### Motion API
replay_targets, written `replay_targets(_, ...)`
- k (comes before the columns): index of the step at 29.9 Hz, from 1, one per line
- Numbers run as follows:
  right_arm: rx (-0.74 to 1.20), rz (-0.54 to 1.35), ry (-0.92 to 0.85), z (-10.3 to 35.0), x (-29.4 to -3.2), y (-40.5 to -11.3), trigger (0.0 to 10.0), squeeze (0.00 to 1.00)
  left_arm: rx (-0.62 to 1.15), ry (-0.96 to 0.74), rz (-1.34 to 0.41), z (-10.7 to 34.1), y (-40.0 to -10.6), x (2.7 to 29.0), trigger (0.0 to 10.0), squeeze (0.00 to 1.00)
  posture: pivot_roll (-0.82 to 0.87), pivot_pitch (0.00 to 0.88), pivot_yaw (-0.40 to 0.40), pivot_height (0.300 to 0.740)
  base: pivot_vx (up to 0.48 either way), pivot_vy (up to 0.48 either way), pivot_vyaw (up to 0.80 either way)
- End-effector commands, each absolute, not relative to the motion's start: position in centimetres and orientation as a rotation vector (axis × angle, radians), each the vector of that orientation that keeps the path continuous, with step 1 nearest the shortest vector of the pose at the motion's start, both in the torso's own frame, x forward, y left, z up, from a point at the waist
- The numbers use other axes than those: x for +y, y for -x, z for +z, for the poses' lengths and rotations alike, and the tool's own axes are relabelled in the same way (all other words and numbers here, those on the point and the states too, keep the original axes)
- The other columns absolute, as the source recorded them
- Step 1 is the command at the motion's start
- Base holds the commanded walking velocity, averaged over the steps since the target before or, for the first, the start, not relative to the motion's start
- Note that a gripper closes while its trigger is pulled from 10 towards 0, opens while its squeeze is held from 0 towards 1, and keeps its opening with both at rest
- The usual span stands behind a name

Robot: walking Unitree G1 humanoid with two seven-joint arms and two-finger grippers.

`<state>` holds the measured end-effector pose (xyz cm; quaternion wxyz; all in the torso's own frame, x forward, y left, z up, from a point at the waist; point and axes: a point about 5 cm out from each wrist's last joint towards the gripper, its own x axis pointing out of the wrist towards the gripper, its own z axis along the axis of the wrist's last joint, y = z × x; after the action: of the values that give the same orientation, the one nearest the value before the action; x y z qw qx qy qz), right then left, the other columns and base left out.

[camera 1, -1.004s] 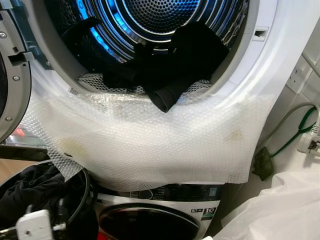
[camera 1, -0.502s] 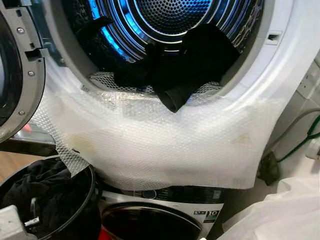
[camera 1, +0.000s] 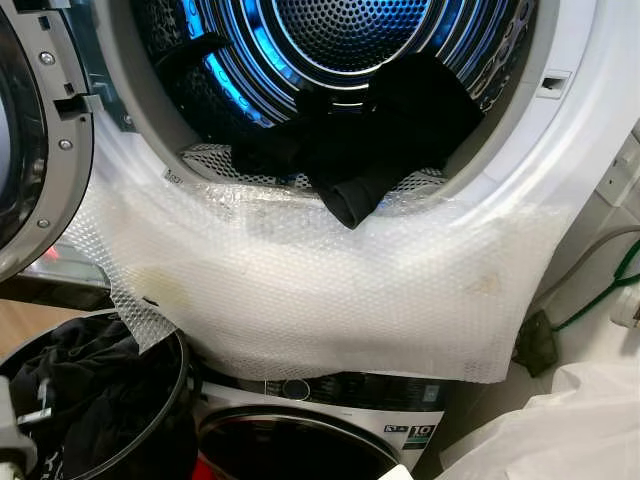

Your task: Clothes washing

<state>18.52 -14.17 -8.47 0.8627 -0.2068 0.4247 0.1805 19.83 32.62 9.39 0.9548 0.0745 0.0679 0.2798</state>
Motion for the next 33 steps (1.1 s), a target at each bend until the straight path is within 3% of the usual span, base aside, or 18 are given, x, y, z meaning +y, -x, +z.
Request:
replay_targets(1,0.9,0.381,0.441,-8.6,-14.4,-18.3,10.0,0.0,0.156,-0.162,0.518,9.1,-20.4,32.3,10.0,1.0,0.24,0.0,-0.049,0.74,0.0,0.0,0.0)
replay_targets(16,0.906,0.387,0.437,-8.7,-14.2,-17.9,10.0,0.0,0.203,-0.159,0.337,8.8,-22.7,31.1,10.0,1.0,0.23,0.0,-0.05,0.74,0.0,0.0,0.0)
replay_targets(27,0.903,0.39,0.469,-8.5,-15.2,-18.3,10.0,0.0,0.273,-0.053,0.465,7.4,-22.8,31.0,10.0,1.0,0.23,0.0,-0.069,0.74,0.0,0.0,0.0)
replay_targets(33,0.892,0.405,0.466,-8.5,-14.6,-18.5,10.0,0.0,0.283,-0.142,0.451,8.8,-23.5,32.4,10.0,1.0,0.23,0.0,-0.071,0.74,0.0,0.0,0.0)
